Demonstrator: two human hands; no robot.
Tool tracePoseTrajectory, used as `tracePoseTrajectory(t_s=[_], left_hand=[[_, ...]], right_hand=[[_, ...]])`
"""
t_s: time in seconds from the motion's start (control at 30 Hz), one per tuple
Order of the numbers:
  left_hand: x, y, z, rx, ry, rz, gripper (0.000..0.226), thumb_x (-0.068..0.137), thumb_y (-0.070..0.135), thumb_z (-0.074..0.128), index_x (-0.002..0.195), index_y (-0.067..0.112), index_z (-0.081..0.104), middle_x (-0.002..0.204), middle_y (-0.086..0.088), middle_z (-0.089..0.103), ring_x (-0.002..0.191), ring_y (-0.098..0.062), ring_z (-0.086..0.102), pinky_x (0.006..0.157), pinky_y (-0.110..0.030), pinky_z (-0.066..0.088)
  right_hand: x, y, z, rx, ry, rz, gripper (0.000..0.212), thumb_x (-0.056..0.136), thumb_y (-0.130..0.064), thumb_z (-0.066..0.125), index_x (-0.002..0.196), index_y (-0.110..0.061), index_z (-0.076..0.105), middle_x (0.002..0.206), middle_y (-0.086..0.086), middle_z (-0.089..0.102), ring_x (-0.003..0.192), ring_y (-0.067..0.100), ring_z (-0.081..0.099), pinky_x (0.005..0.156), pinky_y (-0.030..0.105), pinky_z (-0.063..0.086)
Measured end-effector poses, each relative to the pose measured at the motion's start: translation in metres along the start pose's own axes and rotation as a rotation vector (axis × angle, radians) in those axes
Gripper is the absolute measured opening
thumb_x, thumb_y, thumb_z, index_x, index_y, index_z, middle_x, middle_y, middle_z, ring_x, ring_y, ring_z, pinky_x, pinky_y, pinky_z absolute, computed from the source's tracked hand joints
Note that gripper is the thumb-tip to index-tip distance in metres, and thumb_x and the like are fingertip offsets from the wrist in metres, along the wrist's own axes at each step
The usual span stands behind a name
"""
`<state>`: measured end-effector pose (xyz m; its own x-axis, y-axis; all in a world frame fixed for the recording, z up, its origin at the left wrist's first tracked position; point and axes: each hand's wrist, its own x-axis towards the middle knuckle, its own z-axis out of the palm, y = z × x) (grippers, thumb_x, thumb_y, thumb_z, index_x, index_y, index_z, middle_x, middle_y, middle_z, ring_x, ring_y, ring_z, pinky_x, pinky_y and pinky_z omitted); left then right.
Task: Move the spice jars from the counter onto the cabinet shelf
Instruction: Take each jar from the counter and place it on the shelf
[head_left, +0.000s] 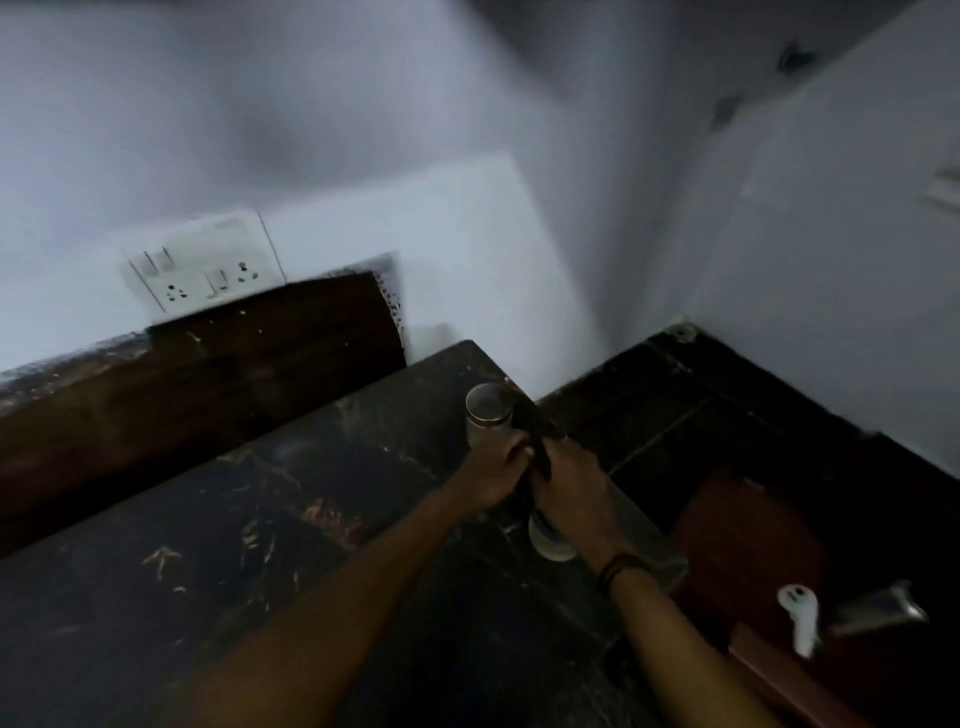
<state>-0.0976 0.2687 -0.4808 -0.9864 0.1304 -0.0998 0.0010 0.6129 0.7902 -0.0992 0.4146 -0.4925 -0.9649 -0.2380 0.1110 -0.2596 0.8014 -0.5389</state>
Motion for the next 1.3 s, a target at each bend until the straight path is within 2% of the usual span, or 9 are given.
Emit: tracePoseTrajectory(t_s=[0.1,0.2,0.33,0.57,0.67,0.77,0.93,1.1,1.3], left_hand=[[-0.004,-0.011,0.041,-0.01,-0.128,-0.103,0.029,0.103,0.02,0.046,0.121,0.001,0.059,0.12,-0.02,0.064,0.114,-0.034,0.06,0.089,-0.028,0.042],[-0.008,-0.018,0.071,-0.066,-0.155,-0.237,0.051,0.105,0.029,0.043,0.152,0.012,0.034,0.152,-0.014,0.044,0.138,-0.03,0.045,0.114,-0.04,0.038],[-0.005,-0.033,0.09,-0.124,-0.123,-0.303,0.057,0.103,0.028,0.044,0.156,0.021,0.025,0.154,-0.011,0.042,0.136,-0.026,0.048,0.099,-0.025,0.042],[-0.009,-0.036,0.093,-0.283,0.04,-0.33,0.042,0.099,0.031,0.052,0.139,0.017,0.051,0.136,-0.005,0.058,0.109,-0.009,0.053,0.09,-0.024,0.041],[-0.019,-0.033,0.075,-0.436,0.159,-0.352,0.032,0.103,0.034,0.045,0.123,0.016,0.063,0.125,-0.009,0.065,0.109,-0.019,0.062,0.1,-0.039,0.05],[-0.032,-0.027,0.05,-0.582,0.275,-0.359,0.031,0.105,0.03,0.041,0.105,0.011,0.065,0.108,-0.019,0.069,0.1,-0.033,0.067,0.093,-0.053,0.054],[-0.054,-0.015,0.005,-0.727,0.378,-0.255,0.029,0.104,0.019,0.045,0.098,-0.001,0.065,0.08,-0.007,0.071,0.074,-0.021,0.068,0.064,-0.031,0.057],[-0.068,-0.012,-0.025,-0.778,0.391,-0.228,0.025,0.102,0.023,0.048,0.097,0.011,0.07,0.098,-0.012,0.074,0.089,-0.025,0.069,0.078,-0.038,0.058],[-0.083,-0.019,-0.044,-0.965,0.386,-0.204,0.035,0.099,0.028,0.05,0.116,0.0,0.064,0.115,-0.021,0.07,0.11,-0.037,0.065,0.096,-0.052,0.052]], right_hand=[[-0.036,0.034,0.03,-0.13,-0.028,0.074,0.043,0.087,-0.034,0.061,0.123,-0.011,0.061,0.133,0.015,0.054,0.12,0.036,0.051,0.098,0.042,0.043],[-0.06,0.059,0.055,-0.152,-0.116,0.05,0.074,0.088,-0.038,0.06,0.152,-0.013,0.031,0.163,0.014,0.015,0.144,0.036,0.023,0.116,0.044,0.026],[-0.073,0.07,0.069,-0.043,-0.081,0.061,0.078,0.091,-0.035,0.062,0.155,-0.029,0.019,0.165,0.006,-0.009,0.146,0.036,0.015,0.111,0.043,0.034],[-0.067,0.056,0.066,0.247,0.129,0.221,0.068,0.077,-0.033,0.073,0.135,-0.036,0.039,0.143,0.004,0.026,0.12,0.027,0.049,0.096,0.043,0.052],[-0.055,0.047,0.058,0.473,0.209,0.161,0.077,0.066,-0.032,0.087,0.132,-0.023,0.047,0.128,-0.001,0.046,0.115,0.014,0.053,0.096,0.037,0.05],[-0.04,0.036,0.041,0.79,0.15,0.101,0.078,0.066,-0.029,0.088,0.13,-0.036,0.045,0.126,-0.016,0.056,0.116,0.002,0.058,0.093,0.021,0.051],[-0.012,0.018,0.015,1.313,-0.022,0.075,0.072,0.07,-0.018,0.08,0.133,-0.027,0.047,0.126,0.004,0.065,0.111,0.026,0.067,0.084,0.035,0.057],[0.007,-0.014,0.01,1.644,-0.18,0.149,0.052,0.069,-0.029,0.07,0.12,-0.02,0.061,0.119,0.015,0.066,0.098,0.033,0.067,0.073,0.041,0.058],[0.013,-0.059,0.014,1.73,-0.283,0.131,0.074,0.068,-0.041,0.072,0.128,-0.001,0.056,0.117,0.018,0.067,0.104,0.034,0.066,0.082,0.043,0.057]])
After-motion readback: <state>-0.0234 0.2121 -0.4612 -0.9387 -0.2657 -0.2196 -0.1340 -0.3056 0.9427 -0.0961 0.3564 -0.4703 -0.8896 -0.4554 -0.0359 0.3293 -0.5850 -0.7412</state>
